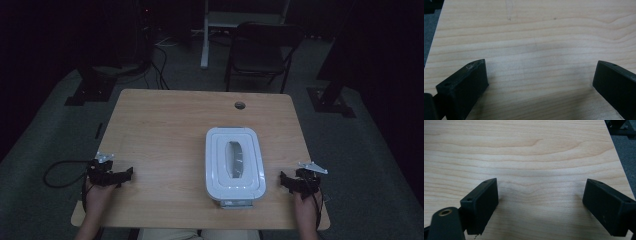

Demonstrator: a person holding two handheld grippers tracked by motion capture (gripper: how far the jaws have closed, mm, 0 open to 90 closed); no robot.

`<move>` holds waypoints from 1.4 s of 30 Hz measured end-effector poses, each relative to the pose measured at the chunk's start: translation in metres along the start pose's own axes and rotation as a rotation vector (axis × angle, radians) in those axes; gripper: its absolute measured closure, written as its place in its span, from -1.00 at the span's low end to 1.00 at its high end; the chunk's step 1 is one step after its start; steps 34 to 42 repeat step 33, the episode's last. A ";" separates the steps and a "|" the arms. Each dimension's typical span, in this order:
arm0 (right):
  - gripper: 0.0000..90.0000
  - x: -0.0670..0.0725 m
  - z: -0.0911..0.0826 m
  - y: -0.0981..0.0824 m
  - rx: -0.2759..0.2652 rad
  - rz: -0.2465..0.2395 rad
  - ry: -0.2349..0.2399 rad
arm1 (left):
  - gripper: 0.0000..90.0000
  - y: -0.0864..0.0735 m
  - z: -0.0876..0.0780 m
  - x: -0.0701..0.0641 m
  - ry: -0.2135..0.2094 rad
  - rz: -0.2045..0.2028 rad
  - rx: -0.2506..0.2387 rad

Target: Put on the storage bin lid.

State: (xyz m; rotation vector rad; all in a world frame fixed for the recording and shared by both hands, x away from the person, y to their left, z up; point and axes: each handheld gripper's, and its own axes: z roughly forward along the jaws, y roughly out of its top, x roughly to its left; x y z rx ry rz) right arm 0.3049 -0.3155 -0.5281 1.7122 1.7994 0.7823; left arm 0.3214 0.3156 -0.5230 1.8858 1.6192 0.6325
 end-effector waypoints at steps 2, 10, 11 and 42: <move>-0.71 0.000 0.000 0.000 0.000 0.000 0.000 | -0.99 -0.001 0.000 0.000 0.018 0.007 0.003; -0.71 0.000 0.000 0.000 -0.001 0.001 0.002 | -0.99 -0.001 0.000 0.002 0.064 -0.035 0.004; -0.71 0.000 0.000 0.000 -0.002 0.001 0.002 | -0.99 -0.001 0.000 0.002 0.066 -0.037 0.005; -0.71 0.000 0.000 0.000 -0.001 0.001 0.001 | -0.98 -0.001 0.000 0.002 0.071 -0.044 0.004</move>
